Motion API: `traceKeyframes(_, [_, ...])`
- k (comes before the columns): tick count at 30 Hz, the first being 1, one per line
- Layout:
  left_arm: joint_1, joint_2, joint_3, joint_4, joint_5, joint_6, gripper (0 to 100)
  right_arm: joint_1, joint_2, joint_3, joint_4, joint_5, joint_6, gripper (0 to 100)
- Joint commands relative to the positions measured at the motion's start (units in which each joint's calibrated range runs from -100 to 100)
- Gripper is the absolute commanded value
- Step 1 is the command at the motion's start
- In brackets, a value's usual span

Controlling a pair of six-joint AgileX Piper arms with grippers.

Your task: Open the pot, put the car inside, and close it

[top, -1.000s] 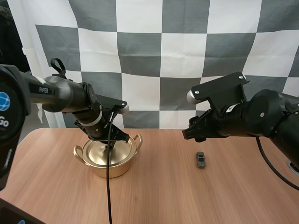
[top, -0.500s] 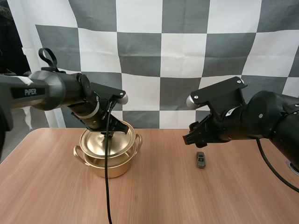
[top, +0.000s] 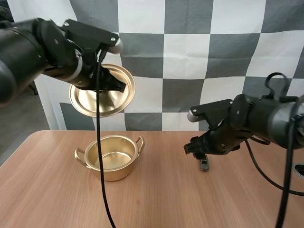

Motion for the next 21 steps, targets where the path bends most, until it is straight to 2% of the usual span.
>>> traceKeyframes(1, [0.0, -2.6, -1.1, -0.3, 1.4, -0.2, 0, -1.1, 6.6, -0.1, 1.1, -2.3, 0.0, 100])
traceKeyframes(6, [0.0, -4.9, -2.2, -0.5, 3.4, -0.3, 0, -3.1, 13.2, -2.4, 3.8, -4.8, -0.5, 100])
traceKeyframes(21, [0.0, -6.1, -2.3, -1.8, 5.7, -1.5, 0, -3.2, 28.4, -12.4, 3.9, -5.5, -0.5, 100])
